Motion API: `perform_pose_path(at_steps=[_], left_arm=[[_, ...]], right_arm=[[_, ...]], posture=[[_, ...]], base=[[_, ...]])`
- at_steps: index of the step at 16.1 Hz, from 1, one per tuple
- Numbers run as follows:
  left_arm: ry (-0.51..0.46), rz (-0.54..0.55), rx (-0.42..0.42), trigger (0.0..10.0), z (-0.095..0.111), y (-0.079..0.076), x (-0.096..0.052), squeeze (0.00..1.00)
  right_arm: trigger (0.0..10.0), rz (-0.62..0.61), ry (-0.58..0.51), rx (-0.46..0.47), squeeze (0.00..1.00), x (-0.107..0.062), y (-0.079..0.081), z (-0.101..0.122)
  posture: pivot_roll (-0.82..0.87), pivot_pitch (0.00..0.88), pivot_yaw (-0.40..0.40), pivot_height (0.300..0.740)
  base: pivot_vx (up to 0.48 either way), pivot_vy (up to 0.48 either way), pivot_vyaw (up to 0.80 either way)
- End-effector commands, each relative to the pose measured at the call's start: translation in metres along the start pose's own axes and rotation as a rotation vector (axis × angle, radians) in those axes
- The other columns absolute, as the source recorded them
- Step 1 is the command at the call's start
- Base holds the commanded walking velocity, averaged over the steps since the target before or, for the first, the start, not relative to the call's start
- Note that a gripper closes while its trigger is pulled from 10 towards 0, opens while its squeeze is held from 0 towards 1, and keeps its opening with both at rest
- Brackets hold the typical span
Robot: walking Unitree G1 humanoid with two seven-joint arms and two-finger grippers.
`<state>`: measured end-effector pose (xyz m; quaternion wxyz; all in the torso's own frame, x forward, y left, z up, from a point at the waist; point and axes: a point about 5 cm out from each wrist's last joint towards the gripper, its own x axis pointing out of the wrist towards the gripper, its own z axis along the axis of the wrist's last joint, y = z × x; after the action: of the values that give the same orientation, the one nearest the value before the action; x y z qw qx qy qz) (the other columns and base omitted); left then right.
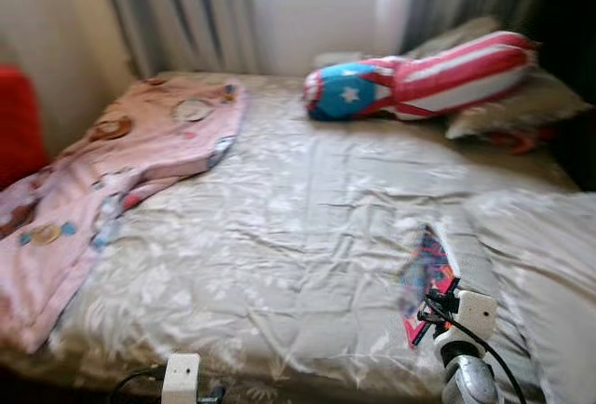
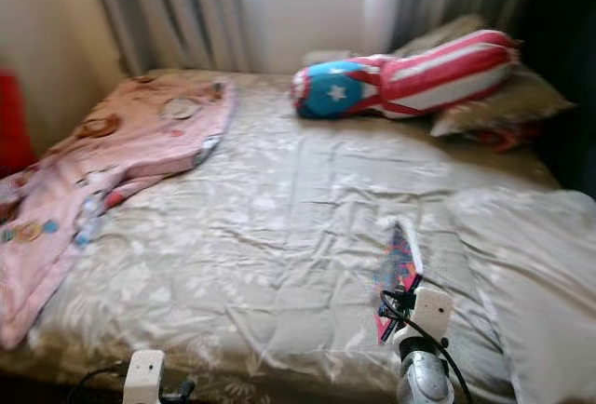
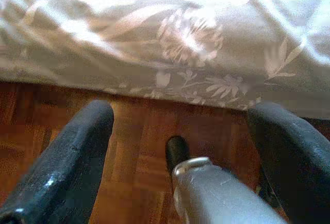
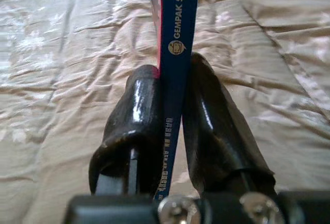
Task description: Clean up the room
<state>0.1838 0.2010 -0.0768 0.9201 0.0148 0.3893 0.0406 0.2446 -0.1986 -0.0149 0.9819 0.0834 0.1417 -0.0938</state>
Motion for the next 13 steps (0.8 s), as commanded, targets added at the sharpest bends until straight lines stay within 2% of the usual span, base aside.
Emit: perform_pose_path(at_steps=[1, 3, 7, 12, 13], left_arm=[[0.008, 0.010, -0.005, 10.0, -0.0018, 0.0041, -0.0007, 0.00], [0.006, 0.011, 0.013, 10.0, -0.0015, 0.0043, -0.0007, 0.00], [0.002, 0.010, 0.014, 10.0, -0.0004, 0.0026, -0.0003, 0.00], [0.003, 0.010, 0.021, 10.0, -0.0008, 0.0028, -0.0004, 0.00], [0.003, 0.012, 0.027, 10.0, -0.0010, 0.0030, -0.0005, 0.00]], right_arm=[[10.0, 0.015, -0.039, 0.011, 0.00, 0.0040, 0.0057, 0.0080], [10.0, 0.013, -0.038, 0.011, 0.00, 0.0040, 0.0060, 0.0078], [10.0, 0.010, -0.033, 0.007, 0.00, 0.0037, 0.0049, 0.0070], [10.0, 0.013, -0.028, 0.006, 0.00, 0.0038, 0.0056, 0.0063], [10.0, 0.014, -0.028, 0.006, 0.00, 0.0039, 0.0060, 0.0064]], posture=[[-0.04, 0.000, -0.018, 0.740], [-0.04, 0.000, -0.018, 0.740], [-0.04, 0.000, -0.020, 0.740], [-0.04, 0.000, -0.022, 0.740], [-0.04, 0.000, -0.023, 0.740]], base=[[0.000, 0.000, 0.00], [0.000, 0.000, 0.00], [0.000, -0.419, 0.00], [0.000, 0.000, 0.00], [0.000, -0.480, 0.00]])
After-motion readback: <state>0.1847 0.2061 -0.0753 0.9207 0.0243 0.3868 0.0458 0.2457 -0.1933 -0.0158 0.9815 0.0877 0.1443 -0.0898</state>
